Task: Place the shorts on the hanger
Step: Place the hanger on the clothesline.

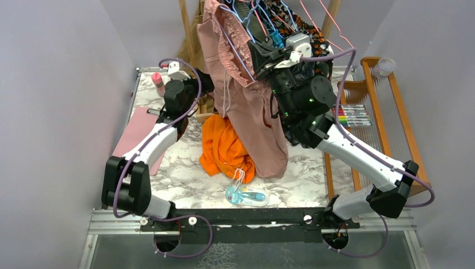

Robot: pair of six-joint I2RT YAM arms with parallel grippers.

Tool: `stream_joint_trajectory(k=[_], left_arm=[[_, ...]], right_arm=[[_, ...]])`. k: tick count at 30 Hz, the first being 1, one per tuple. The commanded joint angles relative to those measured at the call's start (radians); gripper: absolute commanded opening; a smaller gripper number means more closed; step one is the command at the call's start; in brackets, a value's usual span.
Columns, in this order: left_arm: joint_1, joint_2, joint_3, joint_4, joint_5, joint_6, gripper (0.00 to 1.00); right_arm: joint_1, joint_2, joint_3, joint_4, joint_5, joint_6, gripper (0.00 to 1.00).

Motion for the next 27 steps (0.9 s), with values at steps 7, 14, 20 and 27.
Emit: stream_joint_trajectory(k=[7, 14, 20, 27], left_arm=[[0.004, -0.28, -0.123, -0.268, -0.124, -0.027, 0.8], [-0.006, -0.442, -0.166, -0.564, -0.301, 0.032, 0.88], [-0.011, -0.552, -0.193, -0.731, -0.366, 0.115, 0.91], [-0.017, -0.66, -0.299, -0.754, -0.377, 0.141, 0.92]], right_arm=[[-0.011, 0.059, 0.06, 0.057, 0.059, 0.021, 0.01], [-0.029, 0.139, 0.181, -0.079, 0.097, 0.111, 0.01], [-0.049, 0.221, 0.294, -0.193, 0.124, 0.168, 0.01], [-0.063, 0.302, 0.383, -0.297, 0.1, 0.232, 0.01]])
